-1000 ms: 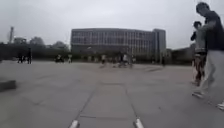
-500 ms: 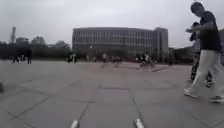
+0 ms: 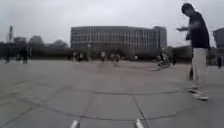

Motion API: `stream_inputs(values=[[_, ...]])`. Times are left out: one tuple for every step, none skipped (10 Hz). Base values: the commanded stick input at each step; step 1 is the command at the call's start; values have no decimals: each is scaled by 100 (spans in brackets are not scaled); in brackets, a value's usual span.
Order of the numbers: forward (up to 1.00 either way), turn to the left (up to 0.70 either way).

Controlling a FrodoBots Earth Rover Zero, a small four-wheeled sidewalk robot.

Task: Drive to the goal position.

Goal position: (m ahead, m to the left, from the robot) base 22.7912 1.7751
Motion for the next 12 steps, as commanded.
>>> stream_inputs(values=[[85, -27], [85, -18], [85, -9], [85, -4], [85, -4], [85, -4], [85, -4], [85, -4], [85, -4], [85, -4], [85, -4], [85, -4]])
